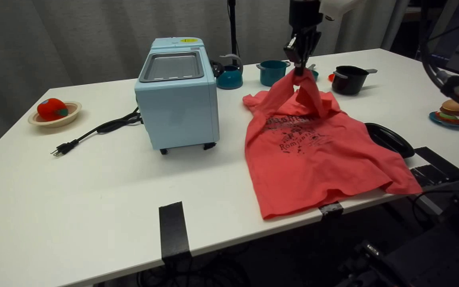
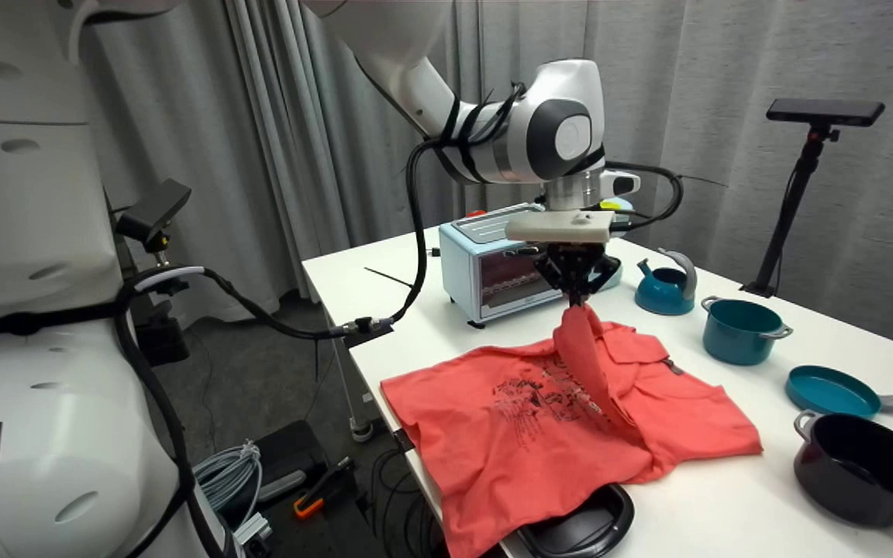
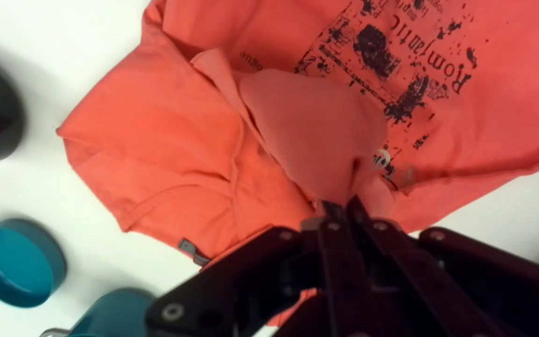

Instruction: Unfold the orange shirt

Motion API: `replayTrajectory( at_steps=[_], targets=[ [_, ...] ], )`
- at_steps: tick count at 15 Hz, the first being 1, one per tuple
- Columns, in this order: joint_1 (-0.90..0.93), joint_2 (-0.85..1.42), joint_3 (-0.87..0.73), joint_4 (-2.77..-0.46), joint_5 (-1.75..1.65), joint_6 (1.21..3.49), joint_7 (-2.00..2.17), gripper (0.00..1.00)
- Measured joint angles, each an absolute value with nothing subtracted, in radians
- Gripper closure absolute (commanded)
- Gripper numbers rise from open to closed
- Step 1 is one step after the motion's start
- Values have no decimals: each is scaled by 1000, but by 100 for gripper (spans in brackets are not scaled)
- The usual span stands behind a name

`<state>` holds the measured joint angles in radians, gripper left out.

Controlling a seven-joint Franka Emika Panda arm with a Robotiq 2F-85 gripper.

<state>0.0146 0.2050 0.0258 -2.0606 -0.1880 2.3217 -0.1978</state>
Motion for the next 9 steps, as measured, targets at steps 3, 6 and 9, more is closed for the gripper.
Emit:
replayTrajectory(
  at_steps=[3, 6, 9],
  targets=[
    [36, 185, 26, -2060, -242, 2363, -153, 99],
    [54, 172, 28, -2059, -275, 2394, -136, 99],
    [71, 168, 39, -2053, -280, 2419, -136, 99]
  ],
)
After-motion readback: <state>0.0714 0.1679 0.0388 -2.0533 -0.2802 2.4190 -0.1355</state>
